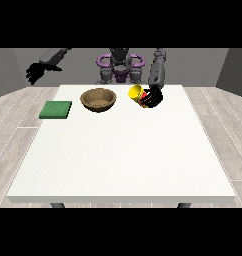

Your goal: Pick the cup and pour the ball into the bowl, then pick the bowl and place it on the pad

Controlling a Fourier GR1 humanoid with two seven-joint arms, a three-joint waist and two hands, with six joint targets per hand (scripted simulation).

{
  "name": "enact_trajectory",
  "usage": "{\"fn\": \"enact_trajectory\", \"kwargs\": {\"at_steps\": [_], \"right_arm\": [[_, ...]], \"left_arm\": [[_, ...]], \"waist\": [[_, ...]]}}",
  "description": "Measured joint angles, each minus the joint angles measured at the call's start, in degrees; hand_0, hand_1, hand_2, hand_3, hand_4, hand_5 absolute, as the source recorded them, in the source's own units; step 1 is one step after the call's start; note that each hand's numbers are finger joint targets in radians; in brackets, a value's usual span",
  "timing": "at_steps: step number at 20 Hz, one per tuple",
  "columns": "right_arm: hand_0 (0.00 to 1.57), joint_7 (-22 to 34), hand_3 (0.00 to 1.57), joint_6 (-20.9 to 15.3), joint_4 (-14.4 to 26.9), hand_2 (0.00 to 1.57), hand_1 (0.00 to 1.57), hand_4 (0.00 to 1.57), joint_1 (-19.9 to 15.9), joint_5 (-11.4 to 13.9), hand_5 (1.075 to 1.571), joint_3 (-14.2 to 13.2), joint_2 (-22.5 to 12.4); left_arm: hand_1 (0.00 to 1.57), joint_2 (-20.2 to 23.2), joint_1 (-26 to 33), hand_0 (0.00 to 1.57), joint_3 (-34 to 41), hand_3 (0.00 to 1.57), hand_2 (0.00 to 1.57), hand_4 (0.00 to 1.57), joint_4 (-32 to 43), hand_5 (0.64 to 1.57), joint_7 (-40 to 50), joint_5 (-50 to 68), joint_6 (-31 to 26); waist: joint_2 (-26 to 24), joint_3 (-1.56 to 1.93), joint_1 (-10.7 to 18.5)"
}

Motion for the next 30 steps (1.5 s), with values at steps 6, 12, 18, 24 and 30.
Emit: {"fn": "enact_trajectory", "kwargs": {"at_steps": [6,12,18,24,30], "right_arm": [[0.00,-1.7,0.00,-0.5,8.5,0.00,0.00,0.00,1.9,1.4,1.558,-1.2,-0.6],[0.00,-5.3,0.00,-0.4,14.6,0.19,0.00,0.00,3.4,2.4,1.555,-2.5,-1.9],[0.00,-7.0,0.00,0.4,18.5,0.00,0.00,0.00,4.7,2.5,1.550,-3.2,-2.8],[0.00,-7.1,0.00,0.4,21.1,0.00,0.00,0.00,3.0,3.0,1.548,-3.2,-3.8],[0.00,-5.3,0.22,-0.9,22.8,0.00,0.00,0.00,-1.9,3.7,1.533,-2.7,-4.9]], "left_arm": [[1.38,-2.0,-2.7,1.38,-9.4,1.57,1.57,1.14,-1.4,1.567,14.4,-10.9,1.5],[1.37,-4.9,-3.2,1.37,-15.6,1.57,1.57,1.14,-3.9,1.566,24.5,-20.2,2.2],[1.20,-6.3,-3.1,1.20,-21.2,1.57,1.57,0.98,-4.9,1.569,32.9,-29.9,1.8],[0.58,-8.5,-5.6,0.58,-28.7,1.54,1.57,0.88,-6.4,1.571,43.7,-39.1,-0.6],[0.55,-9.1,-8.8,0.55,-35.6,1.57,1.57,0.88,-8.6,1.571,53.0,-46.2,-3.6]], "waist": [[-8.4,0.00,5.2],[-11.3,-0.07,8.9],[-13.5,-0.08,10.3],[-14.3,-0.08,10.3],[-12.2,-0.10,9.8]]}}
